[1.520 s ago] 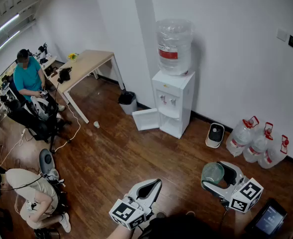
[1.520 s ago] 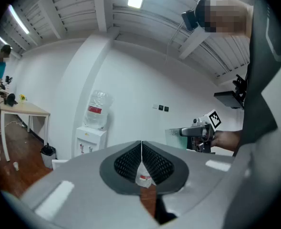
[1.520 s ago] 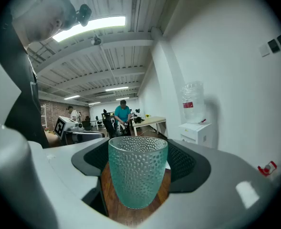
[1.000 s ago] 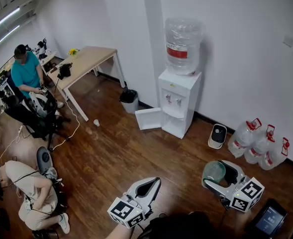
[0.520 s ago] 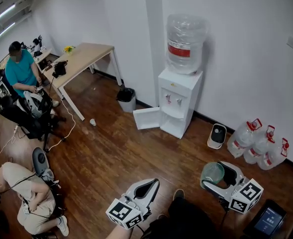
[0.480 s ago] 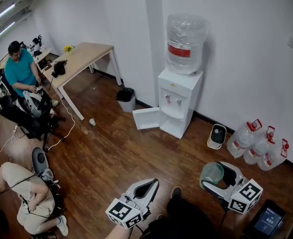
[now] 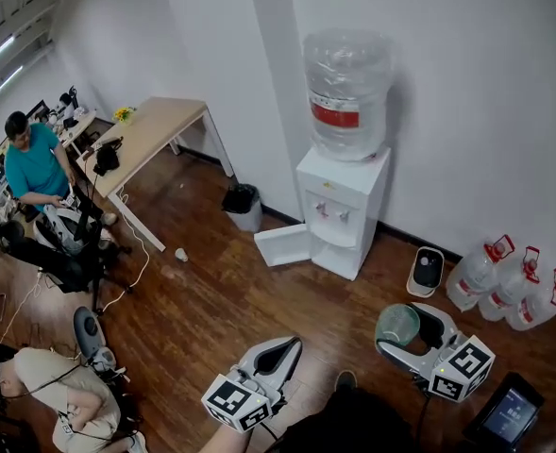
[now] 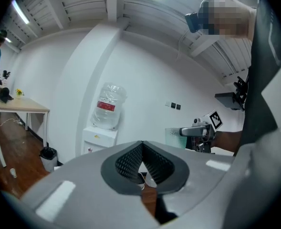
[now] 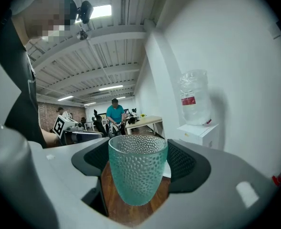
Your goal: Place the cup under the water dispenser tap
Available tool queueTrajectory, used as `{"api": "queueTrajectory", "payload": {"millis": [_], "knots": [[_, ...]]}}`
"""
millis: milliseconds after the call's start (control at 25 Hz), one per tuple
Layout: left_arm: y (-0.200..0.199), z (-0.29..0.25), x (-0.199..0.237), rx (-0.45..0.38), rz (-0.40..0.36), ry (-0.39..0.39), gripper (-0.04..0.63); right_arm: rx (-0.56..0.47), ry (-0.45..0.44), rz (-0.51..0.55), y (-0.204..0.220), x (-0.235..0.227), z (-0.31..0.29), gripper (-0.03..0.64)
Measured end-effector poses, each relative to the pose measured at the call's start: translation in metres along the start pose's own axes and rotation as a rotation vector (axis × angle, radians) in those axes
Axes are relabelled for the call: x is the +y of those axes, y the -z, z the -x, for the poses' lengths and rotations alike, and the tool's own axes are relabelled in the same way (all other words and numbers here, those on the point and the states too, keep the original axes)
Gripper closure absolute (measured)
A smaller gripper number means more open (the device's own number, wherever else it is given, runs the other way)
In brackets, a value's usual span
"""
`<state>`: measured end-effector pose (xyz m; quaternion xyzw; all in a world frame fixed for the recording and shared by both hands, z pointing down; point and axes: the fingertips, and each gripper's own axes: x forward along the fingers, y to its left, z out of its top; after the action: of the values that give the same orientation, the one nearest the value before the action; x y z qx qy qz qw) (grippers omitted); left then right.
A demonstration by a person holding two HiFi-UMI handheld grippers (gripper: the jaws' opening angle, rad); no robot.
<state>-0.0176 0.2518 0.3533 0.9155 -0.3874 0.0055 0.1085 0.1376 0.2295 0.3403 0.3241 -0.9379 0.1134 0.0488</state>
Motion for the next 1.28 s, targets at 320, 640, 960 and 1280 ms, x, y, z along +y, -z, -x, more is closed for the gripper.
{"api": "queueTrajectory", "payload": {"millis": [320,640,960,1280], "knots": [[-0.018,-0.065,0.053,0.023,-0.011,-0.046,0.607,0.013,-0.031,0.009,-0.015,-0.064,-0.042,0.244],[-0.028,-0.086,0.091,0.027,0.010,-0.072,0.607,0.017,-0.048,0.031,-0.026,-0.086,-0.085,0.244],[-0.029,-0.106,0.158,0.041,0.033,-0.008,0.607,0.031,0.032,0.013,-0.028,-0.106,-0.152,0.244],[-0.046,-0.121,0.250,0.056,0.002,0.089,0.607,0.053,0.143,-0.014,-0.019,-0.123,-0.241,0.244]]}}
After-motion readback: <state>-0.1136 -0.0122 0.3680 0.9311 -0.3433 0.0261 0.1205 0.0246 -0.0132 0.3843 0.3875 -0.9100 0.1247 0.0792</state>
